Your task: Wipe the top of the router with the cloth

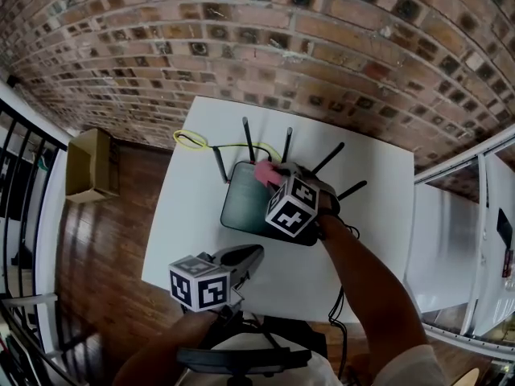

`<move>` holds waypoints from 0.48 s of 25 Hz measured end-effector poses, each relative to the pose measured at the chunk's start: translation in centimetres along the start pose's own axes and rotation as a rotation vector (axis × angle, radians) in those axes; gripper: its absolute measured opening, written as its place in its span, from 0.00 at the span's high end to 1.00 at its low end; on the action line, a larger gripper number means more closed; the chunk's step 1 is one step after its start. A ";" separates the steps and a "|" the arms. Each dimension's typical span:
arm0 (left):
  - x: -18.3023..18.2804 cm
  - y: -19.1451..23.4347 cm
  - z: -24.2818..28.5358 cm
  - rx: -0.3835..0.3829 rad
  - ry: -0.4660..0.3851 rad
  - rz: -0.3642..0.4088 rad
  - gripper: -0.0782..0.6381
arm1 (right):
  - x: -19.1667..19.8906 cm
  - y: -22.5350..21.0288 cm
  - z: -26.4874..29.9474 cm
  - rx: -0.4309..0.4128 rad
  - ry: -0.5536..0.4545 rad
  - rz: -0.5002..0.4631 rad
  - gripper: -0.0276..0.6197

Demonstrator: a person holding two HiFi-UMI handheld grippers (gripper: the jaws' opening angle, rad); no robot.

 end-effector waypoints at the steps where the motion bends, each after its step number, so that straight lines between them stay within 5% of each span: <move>1: 0.0 -0.1 0.1 0.004 0.003 0.001 0.89 | 0.1 0.2 0.0 -0.011 0.004 -0.011 0.77; 12: 1.3 -0.7 -0.5 0.019 0.025 -0.017 0.89 | 1.2 3.7 -1.7 -0.126 0.012 -0.076 0.77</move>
Point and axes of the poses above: the fingertips, and each gripper's own axes: z forward along the fingers, y to its left, x out of its underside, the point moved 5 cm from there along -z, backward along the fingers, and after that the axes turned 13 degrees about z, right-handed, at the moved point
